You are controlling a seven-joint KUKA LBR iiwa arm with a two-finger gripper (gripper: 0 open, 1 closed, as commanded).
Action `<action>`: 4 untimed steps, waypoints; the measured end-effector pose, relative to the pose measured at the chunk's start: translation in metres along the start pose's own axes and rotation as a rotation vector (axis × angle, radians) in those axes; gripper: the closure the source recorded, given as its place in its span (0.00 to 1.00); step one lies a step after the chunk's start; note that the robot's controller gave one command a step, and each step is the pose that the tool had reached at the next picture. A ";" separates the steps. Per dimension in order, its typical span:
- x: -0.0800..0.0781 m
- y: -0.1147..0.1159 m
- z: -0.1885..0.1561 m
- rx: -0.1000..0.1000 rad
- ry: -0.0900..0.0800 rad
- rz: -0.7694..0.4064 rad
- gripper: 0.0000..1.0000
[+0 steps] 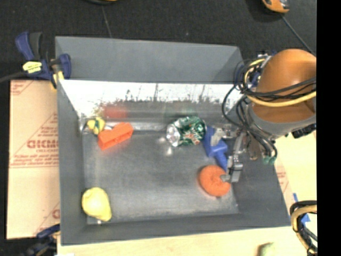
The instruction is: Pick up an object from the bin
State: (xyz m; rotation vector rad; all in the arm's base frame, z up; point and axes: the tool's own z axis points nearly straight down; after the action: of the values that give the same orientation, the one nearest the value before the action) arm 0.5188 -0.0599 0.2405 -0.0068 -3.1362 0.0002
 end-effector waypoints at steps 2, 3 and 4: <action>-0.009 -0.004 0.034 -0.001 -0.014 0.236 0.00; -0.034 -0.015 0.095 0.000 -0.010 0.313 0.00; 0.008 -0.018 0.090 -0.003 -0.016 0.422 0.00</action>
Offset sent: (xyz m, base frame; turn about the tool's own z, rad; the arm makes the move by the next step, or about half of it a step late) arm 0.0091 -0.0042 -0.0515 0.3263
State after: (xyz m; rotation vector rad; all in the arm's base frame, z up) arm 0.5103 -0.0775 0.1501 -0.6674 -3.0806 -0.0025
